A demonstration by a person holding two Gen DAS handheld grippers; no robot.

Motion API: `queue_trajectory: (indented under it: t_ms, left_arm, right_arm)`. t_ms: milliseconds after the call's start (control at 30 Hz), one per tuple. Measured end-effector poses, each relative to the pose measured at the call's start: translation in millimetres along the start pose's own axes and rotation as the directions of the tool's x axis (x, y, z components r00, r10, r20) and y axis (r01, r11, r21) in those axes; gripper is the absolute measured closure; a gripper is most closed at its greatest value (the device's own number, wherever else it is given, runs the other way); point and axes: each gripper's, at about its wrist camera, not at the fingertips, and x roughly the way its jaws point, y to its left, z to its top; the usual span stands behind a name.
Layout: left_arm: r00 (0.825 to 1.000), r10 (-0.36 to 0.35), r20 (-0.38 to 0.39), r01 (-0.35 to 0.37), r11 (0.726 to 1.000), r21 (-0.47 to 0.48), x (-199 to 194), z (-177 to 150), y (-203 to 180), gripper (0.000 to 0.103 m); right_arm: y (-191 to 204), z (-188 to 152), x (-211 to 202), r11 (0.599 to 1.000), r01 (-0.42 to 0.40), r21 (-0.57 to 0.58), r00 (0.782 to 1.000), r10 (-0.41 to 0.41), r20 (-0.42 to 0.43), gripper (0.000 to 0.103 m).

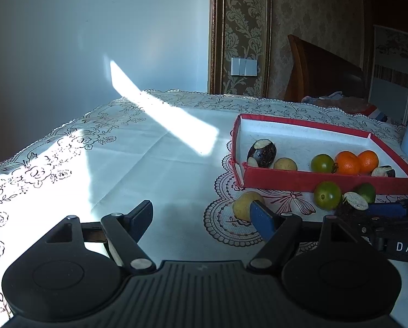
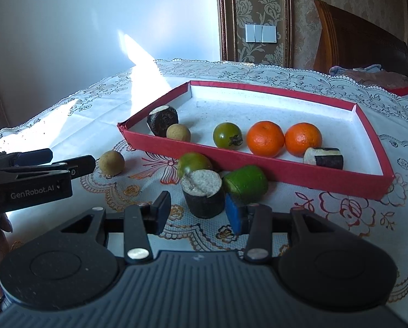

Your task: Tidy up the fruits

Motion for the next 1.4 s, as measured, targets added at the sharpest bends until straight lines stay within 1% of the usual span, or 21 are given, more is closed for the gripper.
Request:
queue_trajectory:
  t_ms: [133, 400, 567, 633, 833, 967, 1133, 1300, 1400]
  left_arm:
    - [1.000, -0.002, -0.006, 0.002, 1.000, 0.005, 1.0, 0.3, -0.7, 0.025]
    - [0.999, 0.011, -0.040, -0.009, 0.999, 0.036, 7.4, 1.6, -6.5, 0.025]
    - [0.999, 0.028, -0.045, -0.027, 1.000, 0.008, 9.0, 2.5, -2.7, 0.025]
    - [0.999, 0.016, -0.048, -0.016, 1.000, 0.004, 9.4, 2.5, -1.1, 0.025]
    - [0.998, 0.009, -0.060, -0.006, 0.999, 0.050, 11.0, 2.9, -9.3, 0.025]
    - [0.998, 0.006, -0.066, -0.002, 0.998, 0.057, 12.8, 3.4, -11.0, 0.025]
    - [0.996, -0.011, -0.093, 0.016, 0.999, 0.052, 18.2, 5.3, -10.0, 0.025]
    - [0.993, -0.029, -0.113, 0.038, 0.996, 0.085, 21.9, 6.1, -15.3, 0.025]
    - [0.992, -0.028, -0.127, 0.039, 0.996, 0.083, 26.1, 8.0, -17.6, 0.025]
  right_arm:
    - [-3.0, 3.4, 8.0, 1.000, -0.001, 0.017, 1.000, 0.001, -0.014, 0.070]
    - [-4.1, -2.7, -0.1, 0.999, -0.025, 0.030, 1.000, 0.025, -0.003, 0.071]
    - [-6.7, -10.0, -10.6, 0.999, -0.023, 0.038, 1.000, 0.023, 0.003, 0.071]
    - [-9.0, -12.7, -14.0, 0.999, -0.027, 0.043, 1.000, 0.027, 0.003, 0.071]
    - [-15.8, -18.6, -21.9, 0.997, -0.027, 0.070, 1.000, 0.026, 0.015, 0.071]
    - [-17.3, -21.5, -27.0, 0.997, -0.018, 0.069, 1.000, 0.016, 0.022, 0.071]
    - [-22.0, -24.5, -32.2, 0.997, -0.009, 0.081, 1.000, 0.007, 0.026, 0.071]
    - [-25.0, -26.5, -36.3, 0.996, -0.006, 0.092, 0.999, 0.003, 0.034, 0.071]
    - [-25.8, -26.6, -37.4, 0.995, -0.006, 0.095, 0.999, 0.003, 0.039, 0.071]
